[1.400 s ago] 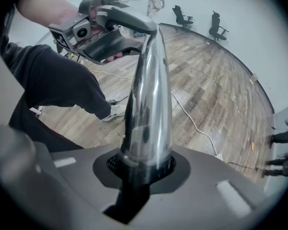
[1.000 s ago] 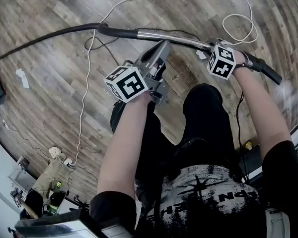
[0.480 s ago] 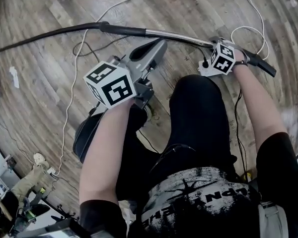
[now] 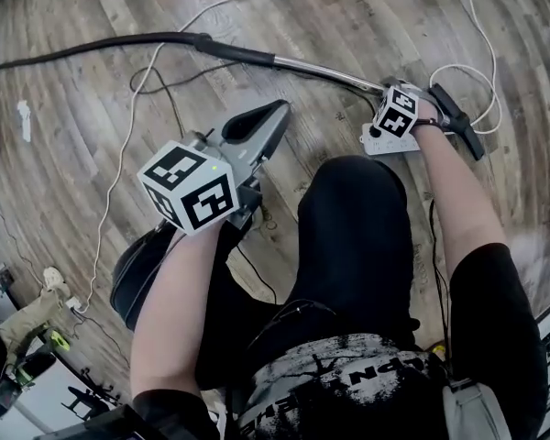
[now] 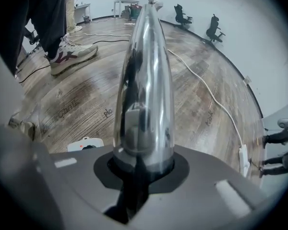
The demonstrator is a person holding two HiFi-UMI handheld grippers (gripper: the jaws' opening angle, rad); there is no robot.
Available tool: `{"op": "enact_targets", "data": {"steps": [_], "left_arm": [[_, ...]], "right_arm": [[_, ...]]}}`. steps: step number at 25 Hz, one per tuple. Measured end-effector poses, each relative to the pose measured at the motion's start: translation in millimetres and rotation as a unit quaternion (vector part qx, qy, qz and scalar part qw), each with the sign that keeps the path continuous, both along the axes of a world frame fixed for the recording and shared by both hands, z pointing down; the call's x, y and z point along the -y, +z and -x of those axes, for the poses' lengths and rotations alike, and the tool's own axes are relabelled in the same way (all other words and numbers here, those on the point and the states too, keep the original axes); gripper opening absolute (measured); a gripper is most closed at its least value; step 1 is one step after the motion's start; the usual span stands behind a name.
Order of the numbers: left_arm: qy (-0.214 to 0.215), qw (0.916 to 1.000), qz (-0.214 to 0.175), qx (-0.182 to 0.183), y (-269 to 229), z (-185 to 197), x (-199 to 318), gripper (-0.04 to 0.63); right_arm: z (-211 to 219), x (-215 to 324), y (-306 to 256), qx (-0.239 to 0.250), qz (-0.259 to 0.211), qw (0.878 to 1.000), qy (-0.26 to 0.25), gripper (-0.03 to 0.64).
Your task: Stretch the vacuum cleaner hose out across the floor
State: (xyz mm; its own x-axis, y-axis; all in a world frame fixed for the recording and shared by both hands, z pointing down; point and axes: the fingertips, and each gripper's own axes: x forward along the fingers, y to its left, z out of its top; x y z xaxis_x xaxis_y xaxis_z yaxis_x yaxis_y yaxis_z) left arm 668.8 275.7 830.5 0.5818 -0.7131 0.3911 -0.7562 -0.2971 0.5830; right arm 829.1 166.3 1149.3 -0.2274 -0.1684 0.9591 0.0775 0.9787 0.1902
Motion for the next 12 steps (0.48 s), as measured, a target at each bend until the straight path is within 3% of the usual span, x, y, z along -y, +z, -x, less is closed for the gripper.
{"op": "enact_targets", "data": {"steps": [4,7,12], "left_arm": [[0.008,0.9999,0.011,0.01,4,-12,0,0.0],[0.007,1.0,0.002,-0.001,-2,-19,0,0.0],[0.018,0.9998,0.0,-0.002,-5,-21,-4,0.0]], "right_arm": [[-3,-5,18,-0.013,0.005,1.0,-0.002,0.061],[-5,2,23,-0.021,-0.001,1.0,0.0,0.061],[-1,-15,32,-0.031,0.025,0.999,-0.01,0.066]]}}
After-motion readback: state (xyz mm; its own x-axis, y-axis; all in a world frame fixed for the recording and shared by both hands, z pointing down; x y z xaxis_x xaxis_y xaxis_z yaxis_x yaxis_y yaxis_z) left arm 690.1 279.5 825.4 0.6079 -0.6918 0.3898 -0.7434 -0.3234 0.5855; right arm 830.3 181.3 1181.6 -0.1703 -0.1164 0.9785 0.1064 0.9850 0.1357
